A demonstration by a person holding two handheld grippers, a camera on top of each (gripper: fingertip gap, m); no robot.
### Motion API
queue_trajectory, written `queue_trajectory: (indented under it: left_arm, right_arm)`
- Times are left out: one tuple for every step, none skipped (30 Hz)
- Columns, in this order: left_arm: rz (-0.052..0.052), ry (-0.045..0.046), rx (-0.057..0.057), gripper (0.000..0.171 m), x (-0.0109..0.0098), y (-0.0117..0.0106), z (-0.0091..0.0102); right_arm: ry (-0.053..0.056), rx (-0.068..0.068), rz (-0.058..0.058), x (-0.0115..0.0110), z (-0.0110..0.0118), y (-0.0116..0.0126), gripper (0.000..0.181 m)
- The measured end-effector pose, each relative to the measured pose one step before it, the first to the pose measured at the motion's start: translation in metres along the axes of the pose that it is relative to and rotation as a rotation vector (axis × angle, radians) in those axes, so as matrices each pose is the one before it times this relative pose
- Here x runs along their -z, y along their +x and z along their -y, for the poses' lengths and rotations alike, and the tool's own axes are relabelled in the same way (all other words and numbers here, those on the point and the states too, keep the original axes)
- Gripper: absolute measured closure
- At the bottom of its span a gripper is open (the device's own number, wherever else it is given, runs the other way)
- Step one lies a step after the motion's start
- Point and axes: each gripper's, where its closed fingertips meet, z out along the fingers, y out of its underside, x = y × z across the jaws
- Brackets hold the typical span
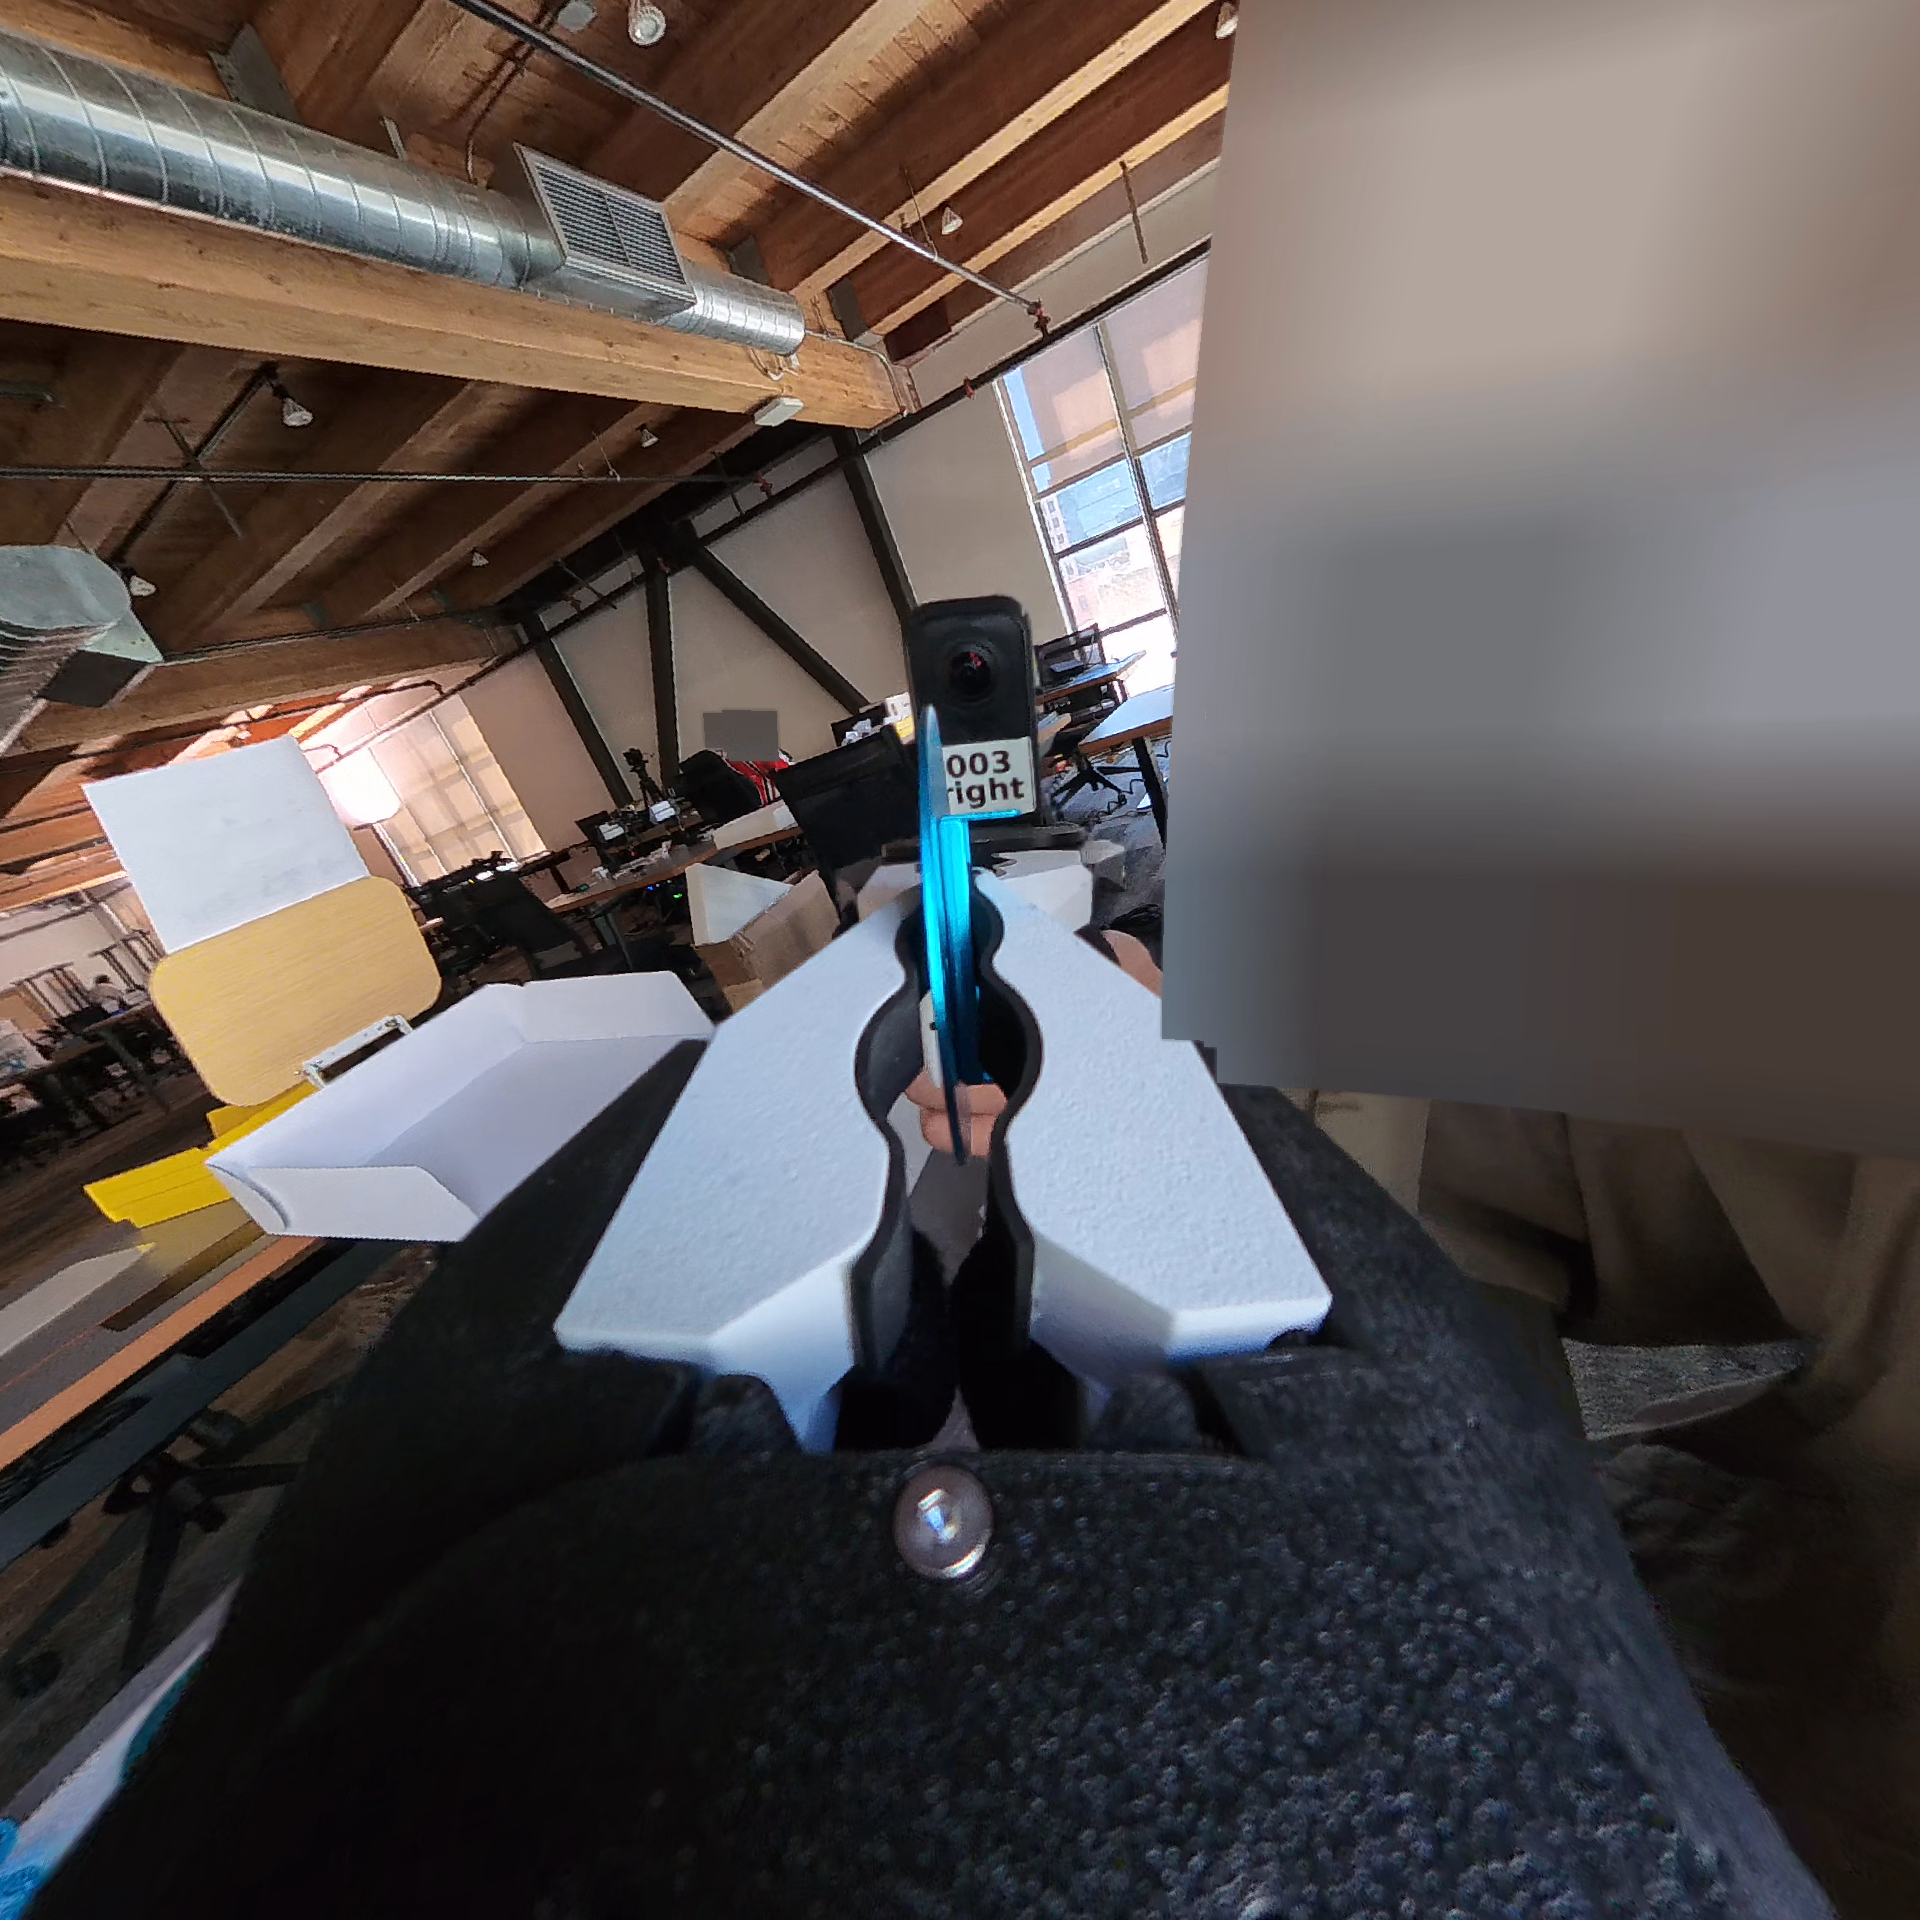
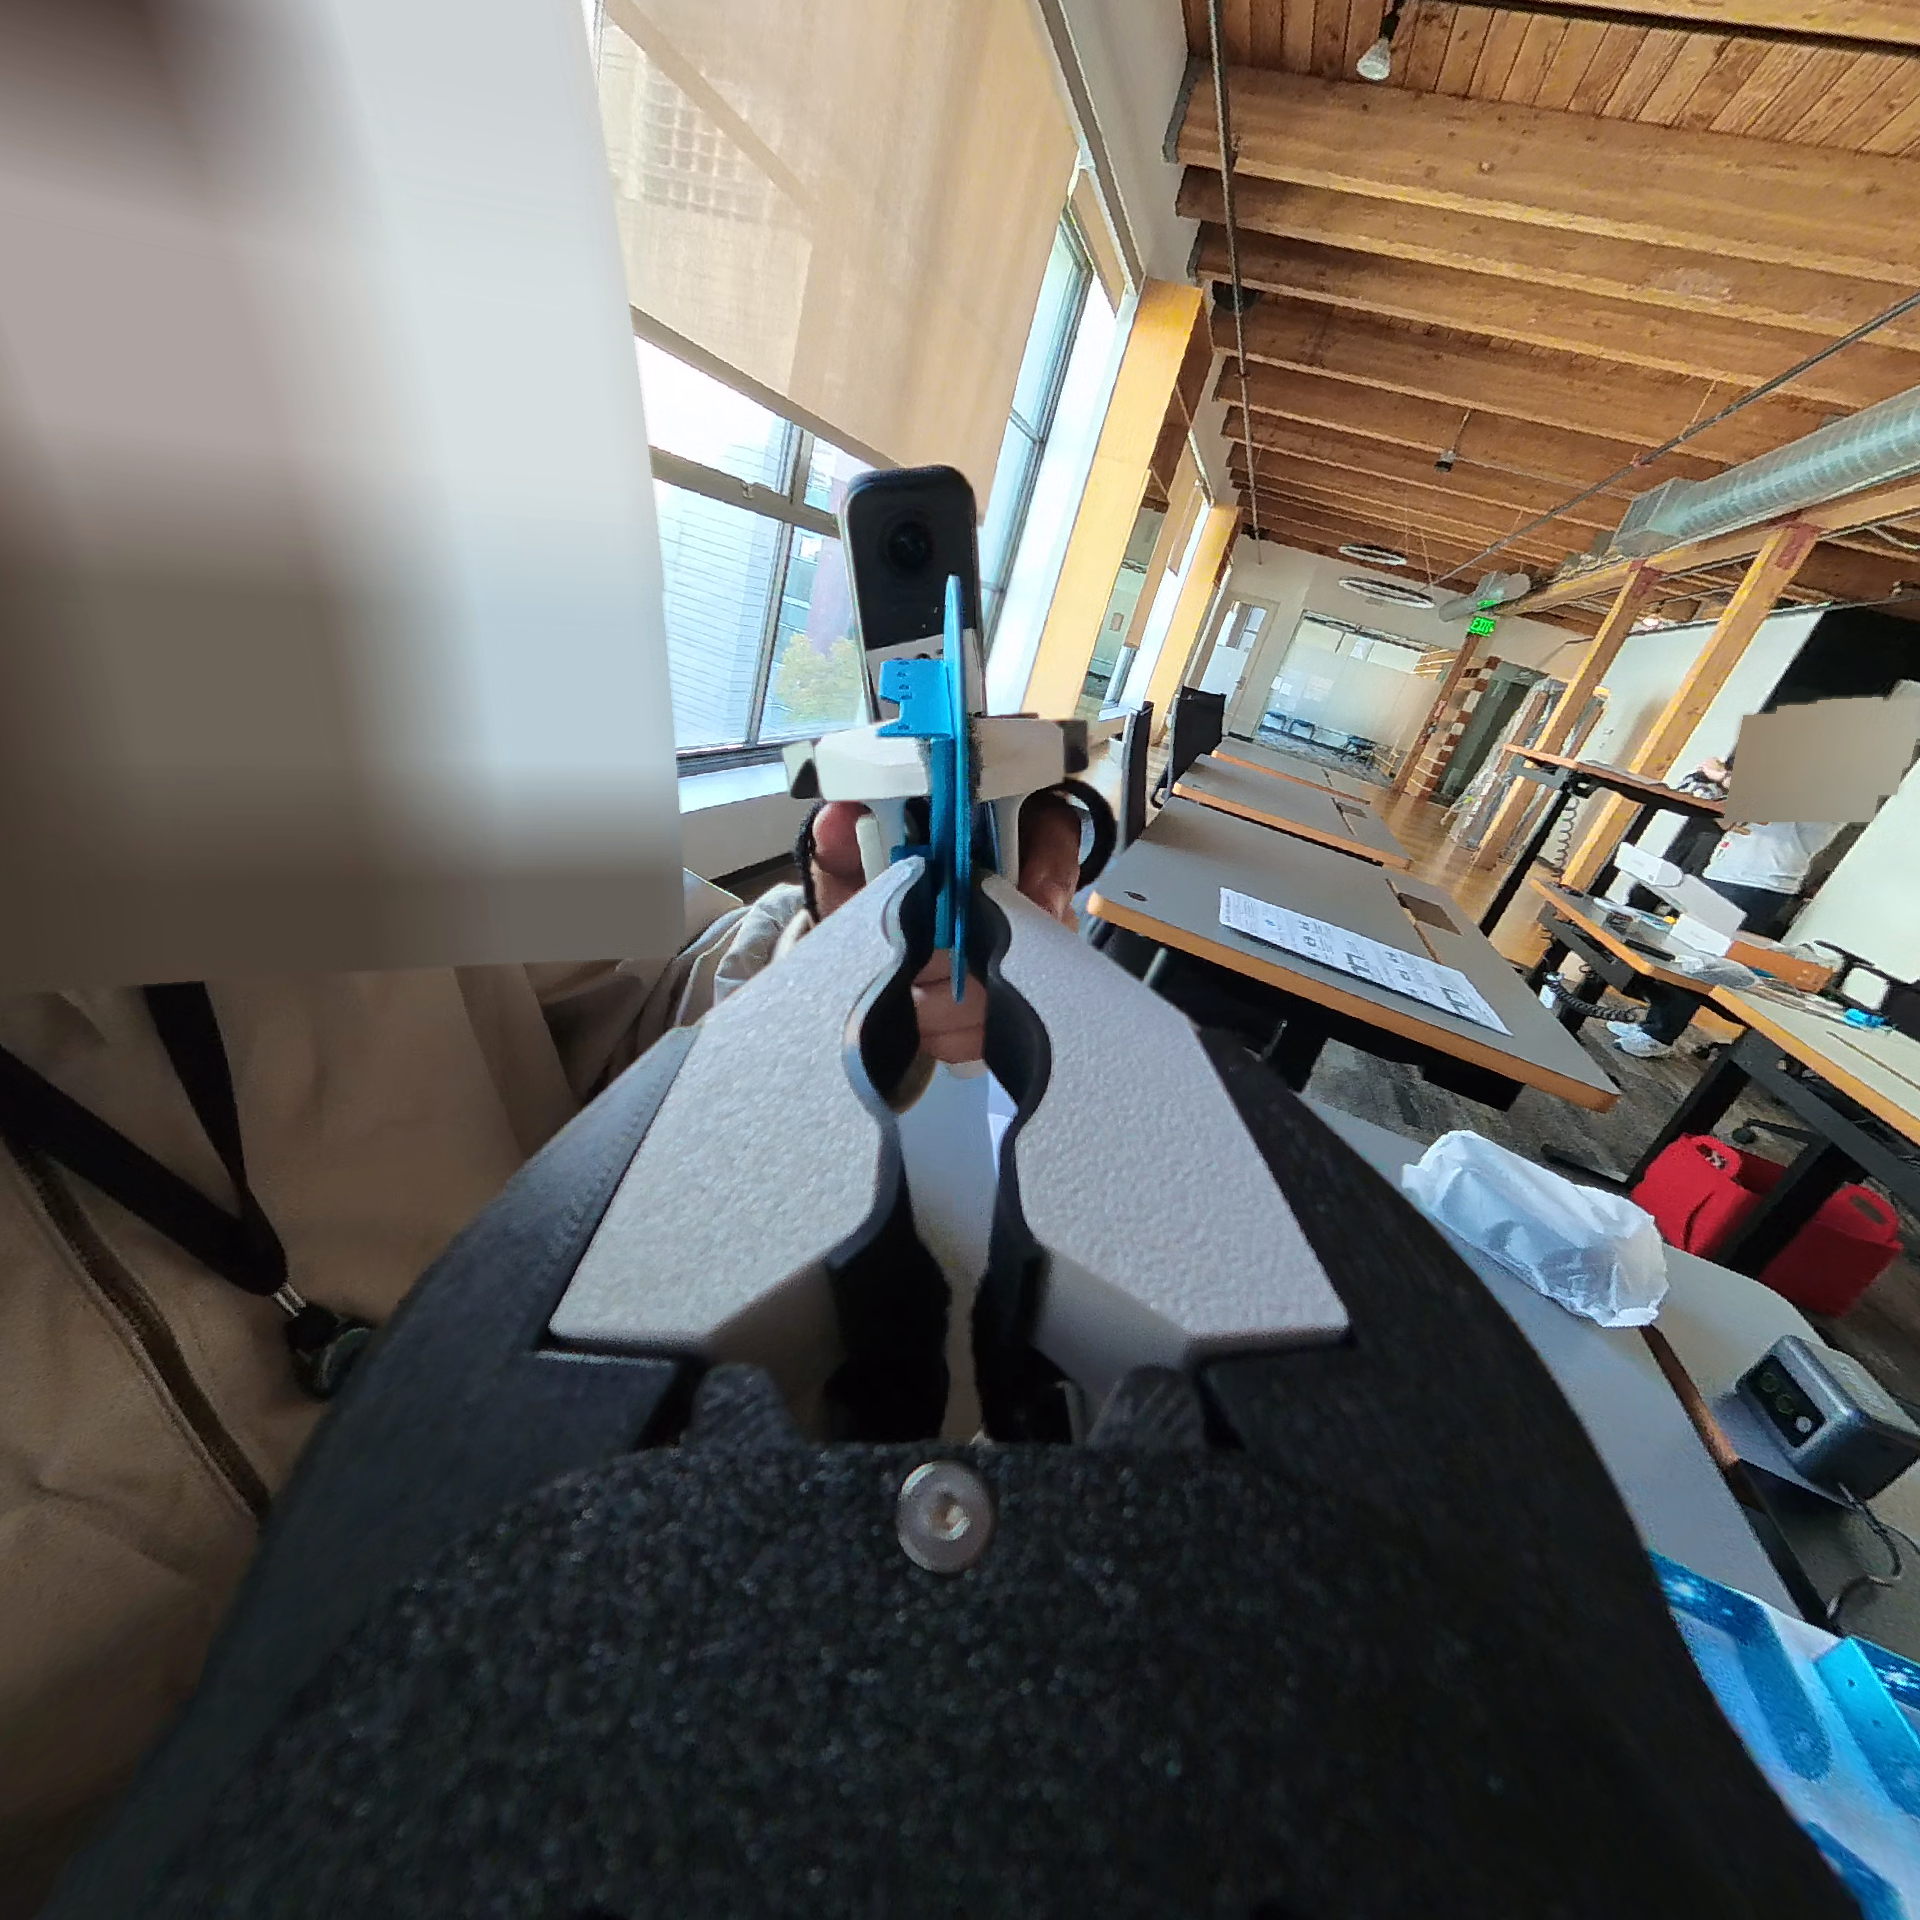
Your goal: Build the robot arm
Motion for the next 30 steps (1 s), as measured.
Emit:
queue_trajectory:
  left_arm:
    - [0.0048,-0.00243,-0.0199,0.170,0.00047,0.00075,-0.00072]
    - [0.0094,-0.00504,-0.0212,0.170,0.00041,0.00026,-0.00099]
    - [0.0111,-0.00813,-0.0258,0.170,0.00055,0.00011,-0.00152]
    - [0.0106,-0.01309,-0.0319,0.170,0.00057,-0.00008,-0.00212]
    - [0.0103,-0.01776,-0.0380,0.170,0.00074,-0.00015,-0.00297]
    - [0.0128,-0.02202,-0.0449,0.170,0.00105,-0.00057,-0.00408]
    - [0.0186,-0.02993,-0.0611,0.170,0.00132,-0.00132,-0.00588]
    - [0.0258,-0.03949,-0.0820,0.170,0.00141,-0.00193,-0.00826]
    - [0.0274,-0.04626,-0.1058,0.170,0.00151,-0.00119,-0.01041]
    - [0.0221,-0.05267,-0.1231,0.169,0.00099,0.00098,-0.01243]
    - [0.0145,-0.05735,-0.1178,0.169,0.00017,0.00274,-0.01382]
    - [0.0041,-0.04960,-0.1114,0.170,-0.00038,0.00545,-0.01348]
    - [0.0036,-0.03956,-0.1026,0.170,-0.00099,0.00647,-0.01231]
    - [-0.0020,-0.03667,-0.0795,0.170,-0.00181,0.00735,-0.01155]
    - [-0.0160,-0.02852,-0.0549,0.170,-0.00220,0.00904,-0.01014]
    - [-0.0151,-0.01400,-0.0380,0.171,-0.00215,0.00845,-0.00786]
    - [-0.0091,-0.00301,-0.0253,0.171,-0.00168,0.00711,-0.00592]
    - [-0.0120,-0.00291,-0.0133,0.171,-0.00166,0.00665,-0.00567]
    - [-0.0128,-0.00733,-0.0090,0.171,-0.00167,0.00610,-0.00609]
    - [-0.0085,-0.00767,-0.0135,0.171,-0.00147,0.00560,-0.00622]
    - [-0.0055,-0.00658,-0.0162,0.171,-0.00110,0.00544,-0.00627]
    - [-0.0065,-0.01142,-0.0116,0.171,-0.00111,0.00572,-0.00709]
    - [-0.0077,-0.01628,-0.0065,0.171,-0.00102,0.00622,-0.00829]
    - [-0.0079,-0.02091,-0.0059,0.171,-0.00060,0.00670,-0.00993]
    - [-0.0040,-0.03009,-0.0100,0.171,-0.00001,0.00632,-0.01301]
    - [-0.0020,-0.04114,-0.0118,0.171,0.00049,0.00544,-0.01693]
    - [-0.0035,-0.04867,-0.0028,0.171,0.00067,0.00455,-0.02042]
    - [-0.0016,-0.04543,0.0154,0.171,0.00085,0.00290,-0.02200]
    - [-0.0015,-0.03411,0.0333,0.171,0.00079,0.00190,-0.02129]
    - [-0.0042,-0.02821,0.0393,0.171,0.00057,0.00167,-0.02005]
  right_arm:
    - [0.0036,-0.0117,0.0056,-0.00023,-0.00071,-0.00056,0.178]
    - [0.0024,-0.0053,-0.0023,-0.00005,-0.00113,0.00041,0.177]
    - [0.0024,0.0023,-0.0084,-0.00008,-0.00135,0.00103,0.176]
    - [0.0010,0.0100,-0.0129,0.00003,-0.00188,0.00149,0.175]
    - [-0.0060,0.0116,-0.0182,0.00038,-0.00312,0.00208,0.174]
    - [-0.0145,0.0009,-0.0357,0.00149,-0.00480,0.00428,0.170]
    - [-0.0193,0.0069,-0.0516,0.00278,-0.00632,0.00684,0.164]
    - [-0.0300,0.0085,-0.0594,0.00461,-0.00832,0.00780,0.161]
    - [-0.0329,0.0146,-0.0568,0.00586,-0.00931,0.00757,0.161]
    - [-0.0338,0.0304,-0.0520,0.00585,-0.01008,0.00703,0.160]
    - [-0.0433,0.0325,-0.0475,0.00549,-0.01166,0.00639,0.161]
    - [-0.0459,0.0263,-0.0284,0.00382,-0.01159,0.00385,0.161]
    - [-0.0418,0.0041,-0.0003,0.00165,-0.00988,0.00004,0.158]
    - [-0.0252,-0.0137,0.0268,-0.00063,-0.00642,-0.00392,0.150]
    - [-0.0196,-0.0151,0.0203,-0.00241,-0.00462,-0.00319,0.143]
    - [-0.0289,0.0041,0.0131,-0.00415,-0.00540,-0.00264,0.139]
    - [-0.0400,0.0271,0.0045,-0.00546,-0.00631,-0.00219,0.137]
    - [-0.0445,0.0442,0.0000,-0.00635,-0.00613,-0.00216,0.137]
    - [-0.0458,0.0482,0.0010,-0.00672,-0.00539,-0.00239,0.137]
    - [-0.0499,0.0417,0.0095,-0.00691,-0.00542,-0.00308,0.137]
    - [-0.0450,0.0286,0.0138,-0.00660,-0.00439,-0.00268,0.134]
    - [-0.0316,0.0132,0.0175,-0.00589,-0.00292,-0.00222,0.131]
    - [-0.0229,0.0011,0.0167,-0.00498,-0.00291,-0.00100,0.129]
    - [-0.0247,-0.0077,0.0114,-0.00436,-0.00485,0.00051,0.129]
    - [-0.0317,-0.0153,0.0124,-0.00413,-0.00776,0.00139,0.128]
    - [-0.0392,-0.0229,0.0232,-0.00468,-0.01039,0.00050,0.129]
    - [-0.0493,-0.0321,0.0420,-0.00582,-0.01306,-0.00154,0.132]
    - [-0.0532,-0.0420,0.0453,-0.00724,-0.01392,-0.00069,0.135]
    - [-0.0445,-0.0423,0.0361,-0.00900,-0.01229,0.00233,0.134]
    - [-0.0384,-0.0387,0.0295,-0.01007,-0.01020,0.00462,0.134]
